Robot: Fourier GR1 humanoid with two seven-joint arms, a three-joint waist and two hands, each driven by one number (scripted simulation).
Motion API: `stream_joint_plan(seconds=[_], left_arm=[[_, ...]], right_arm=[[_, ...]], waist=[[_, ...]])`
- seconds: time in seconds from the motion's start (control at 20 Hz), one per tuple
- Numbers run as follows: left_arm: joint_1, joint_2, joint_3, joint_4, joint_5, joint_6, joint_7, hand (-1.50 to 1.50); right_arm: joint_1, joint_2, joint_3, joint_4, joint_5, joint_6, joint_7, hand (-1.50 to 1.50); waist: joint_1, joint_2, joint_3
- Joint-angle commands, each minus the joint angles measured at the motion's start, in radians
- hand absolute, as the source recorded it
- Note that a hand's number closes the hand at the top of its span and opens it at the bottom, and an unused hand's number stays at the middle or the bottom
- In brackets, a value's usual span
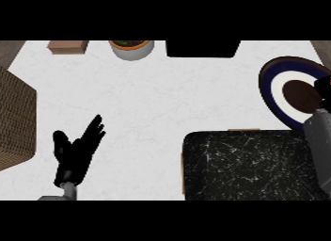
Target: Pick the cupcake from the tray and place it in the plate
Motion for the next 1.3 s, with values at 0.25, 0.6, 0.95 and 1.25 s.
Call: stream_joint_plan(seconds=[0.25, 0.6, 0.95, 1.25], left_arm=[[-0.025, 0.024, 0.027, 0.029, 0.02, -0.033, -0.007, 0.0], [-0.009, -0.002, 0.013, 0.008, 0.013, -0.014, -0.013, 0.0], [0.023, 0.003, 0.019, 0.0, 0.017, -0.016, -0.014, 0.0], [0.032, -0.004, 0.017, -0.03, 0.013, -0.001, 0.003, 0.0]], right_arm=[[-0.071, -0.107, 0.048, 0.144, -0.436, 0.24, -0.14, -1.5], [0.041, -0.064, 0.081, -0.027, -0.727, 0.134, -0.476, -1.5], [0.164, -0.044, 0.033, -0.268, -1.018, 0.058, -0.722, -1.5], [0.332, -0.007, -0.03, -0.482, -1.328, 0.251, -0.958, -1.5]], waist=[[0.012, 0.007, 0.004], [0.007, 0.007, 0.009], [-0.013, -0.001, 0.007], [-0.025, -0.008, 0.004]])
